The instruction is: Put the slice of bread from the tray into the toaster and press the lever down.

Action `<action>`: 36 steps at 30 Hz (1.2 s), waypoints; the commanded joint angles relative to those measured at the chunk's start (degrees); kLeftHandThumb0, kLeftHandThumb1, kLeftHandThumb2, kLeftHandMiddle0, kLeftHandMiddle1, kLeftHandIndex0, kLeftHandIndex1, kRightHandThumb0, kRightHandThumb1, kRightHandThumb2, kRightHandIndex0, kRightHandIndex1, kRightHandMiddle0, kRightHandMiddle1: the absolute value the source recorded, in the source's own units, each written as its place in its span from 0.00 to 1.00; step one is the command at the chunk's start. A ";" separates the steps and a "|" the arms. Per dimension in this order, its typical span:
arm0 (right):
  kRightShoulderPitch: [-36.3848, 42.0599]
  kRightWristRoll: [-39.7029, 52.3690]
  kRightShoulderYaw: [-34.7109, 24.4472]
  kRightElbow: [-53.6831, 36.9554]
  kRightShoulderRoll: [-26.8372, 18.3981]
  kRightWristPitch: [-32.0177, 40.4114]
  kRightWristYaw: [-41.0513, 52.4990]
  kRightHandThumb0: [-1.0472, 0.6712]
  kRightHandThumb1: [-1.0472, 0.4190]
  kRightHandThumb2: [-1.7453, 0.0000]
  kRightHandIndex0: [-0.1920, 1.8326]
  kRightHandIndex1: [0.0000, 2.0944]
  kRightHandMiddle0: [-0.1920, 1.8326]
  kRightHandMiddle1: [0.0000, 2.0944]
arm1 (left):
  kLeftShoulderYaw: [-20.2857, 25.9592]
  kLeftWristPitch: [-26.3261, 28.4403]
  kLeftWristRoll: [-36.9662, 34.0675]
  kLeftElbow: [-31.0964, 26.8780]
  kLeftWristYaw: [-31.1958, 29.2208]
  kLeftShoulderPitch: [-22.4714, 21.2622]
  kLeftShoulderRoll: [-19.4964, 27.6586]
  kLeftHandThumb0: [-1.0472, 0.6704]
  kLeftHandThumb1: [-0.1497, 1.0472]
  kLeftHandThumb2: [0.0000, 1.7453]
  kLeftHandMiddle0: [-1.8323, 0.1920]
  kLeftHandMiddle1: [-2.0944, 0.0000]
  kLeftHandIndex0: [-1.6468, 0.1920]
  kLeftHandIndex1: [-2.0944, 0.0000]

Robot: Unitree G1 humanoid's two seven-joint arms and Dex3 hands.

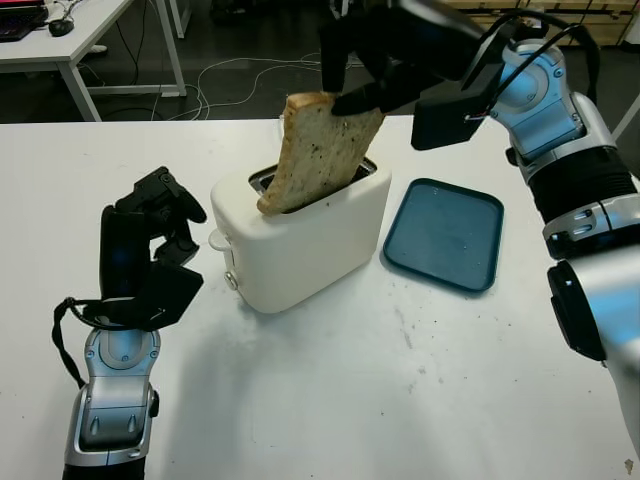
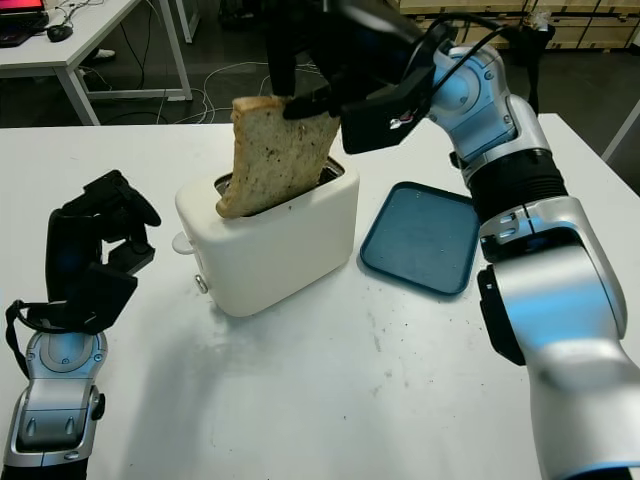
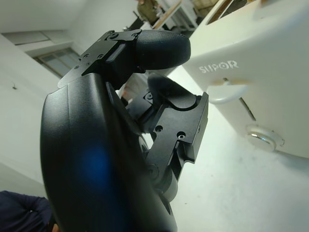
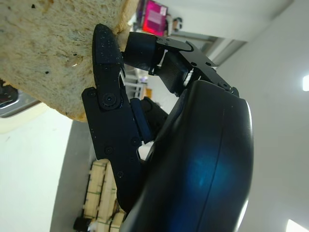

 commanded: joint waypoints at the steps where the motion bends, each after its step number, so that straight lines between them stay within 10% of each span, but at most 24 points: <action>1: 0.45 -1.58 0.57 0.80 -0.50 -1.48 -1.50 0.35 0.09 0.76 0.64 0.83 0.51 0.83 | 0.03 -0.36 0.40 -0.37 0.36 0.26 -0.19 0.63 0.76 0.60 0.37 0.17 0.50 0.17; 36: -6.86 -20.03 9.42 1.86 -4.11 -8.49 -19.30 0.32 0.09 0.76 0.66 0.83 0.54 0.83 | -0.10 -0.76 0.35 -0.50 0.40 0.96 -0.65 0.64 0.76 0.61 0.37 0.17 0.50 0.17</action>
